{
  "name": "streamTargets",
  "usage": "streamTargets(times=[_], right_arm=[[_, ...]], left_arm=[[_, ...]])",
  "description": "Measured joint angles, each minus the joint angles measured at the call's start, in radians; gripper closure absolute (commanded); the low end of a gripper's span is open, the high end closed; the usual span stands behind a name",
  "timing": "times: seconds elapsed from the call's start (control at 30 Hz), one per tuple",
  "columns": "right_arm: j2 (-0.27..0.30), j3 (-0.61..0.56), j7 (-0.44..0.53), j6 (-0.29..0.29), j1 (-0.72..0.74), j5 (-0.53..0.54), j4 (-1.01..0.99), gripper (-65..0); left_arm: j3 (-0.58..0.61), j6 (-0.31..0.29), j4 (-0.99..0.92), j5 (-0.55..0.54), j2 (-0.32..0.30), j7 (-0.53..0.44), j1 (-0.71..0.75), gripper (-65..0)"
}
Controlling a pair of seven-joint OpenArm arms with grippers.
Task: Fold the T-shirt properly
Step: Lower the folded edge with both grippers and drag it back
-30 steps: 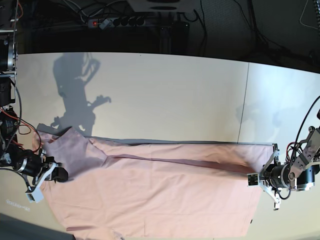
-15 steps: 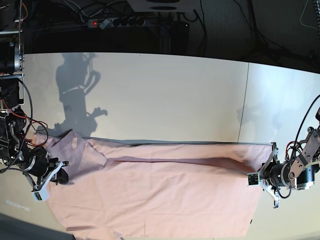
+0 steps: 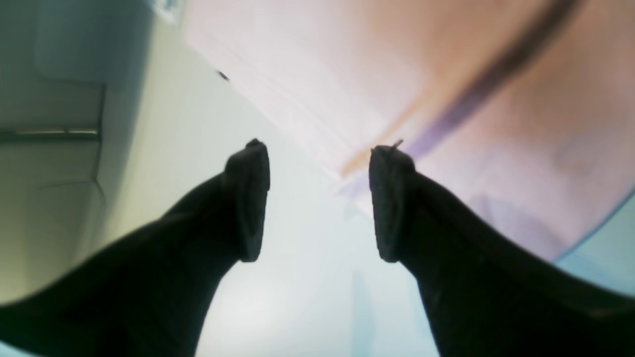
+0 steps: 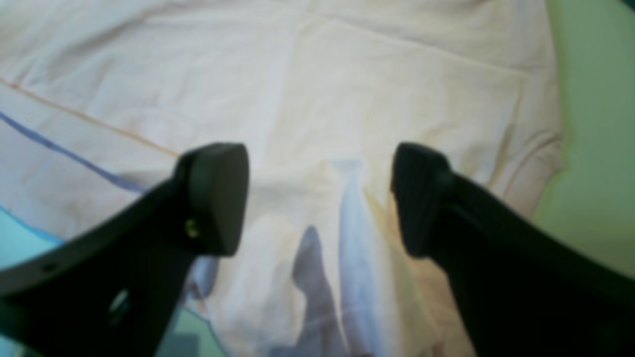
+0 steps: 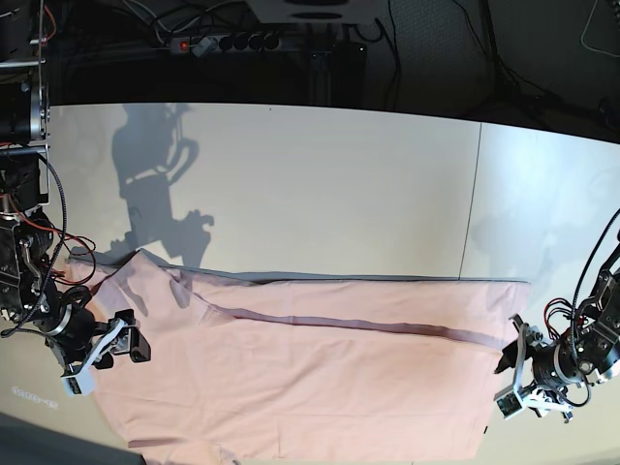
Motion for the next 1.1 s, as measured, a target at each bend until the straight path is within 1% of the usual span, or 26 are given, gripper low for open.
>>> streamTargets(times=[0.07,0.1,0.13,0.17,0.23,0.3,0.43,0.5,0.63,0.77,0.83,1.03,1.1], right_arm=[[0.0,0.004,0.0,0.0,0.0,0.0,0.0,-44.6],[0.0,0.005,-0.001,0.0,-0.001,-0.001,0.0,-42.5],[0.0,0.005,0.0,0.0,-0.001,0.0,0.0,-36.9],[-0.001,0.005,0.0,0.0,-0.001,0.0,0.0,-27.1],[-0.003,0.006,0.003,0.0,-0.001,0.0,0.0,-0.5],[-0.007,0.006,0.0,0.0,-0.001,-0.015,0.0,0.0],[-0.035,0.008,-0.001,0.0,-0.001,-0.133,0.0,0.0],[-0.055,0.007,0.0,0.0,-0.001,-0.14,-0.003,0.0],[-0.08,0.009,0.003,0.0,0.0,-0.141,-0.018,0.0],[-0.09,0.009,0.023,-0.003,-0.001,-0.142,-0.07,0.0],[-0.092,0.01,0.025,-0.005,0.0,-0.157,-0.102,0.0],[-0.1,0.01,0.035,-0.006,-0.002,-0.158,-0.234,0.0],[-0.1,0.012,0.071,-0.007,-0.006,-0.143,-0.269,0.0]], left_arm=[[-0.04,-0.002,0.0,-0.098,0.002,0.068,0.003,-13.3],[-0.063,-0.002,0.0,-0.137,0.005,0.107,0.004,-6.7],[-0.089,-0.002,0.0,-0.174,0.01,0.145,0.006,-0.9],[-0.119,-0.002,0.0,-0.209,0.018,0.173,0.008,0.0],[-0.182,-0.002,0.0,-0.265,0.036,0.2,0.02,0.0],[-0.25,-0.002,0.0,-0.286,0.059,0.204,0.048,0.0],[-0.349,-0.006,-0.017,-0.323,0.111,0.258,0.107,0.0],[-0.382,-0.007,-0.049,-0.338,0.143,0.274,0.122,0.0],[-0.404,-0.008,-0.151,-0.341,0.219,0.286,0.113,0.0],[-0.404,-0.008,-0.282,-0.341,0.286,0.333,0.1,0.0],[-0.404,-0.009,-0.32,-0.341,0.297,0.352,0.103,0.0],[-0.43,-0.009,-0.375,-0.334,0.291,0.376,0.103,0.0],[-0.43,-0.009,-0.383,-0.334,0.292,0.377,0.106,0.0]])
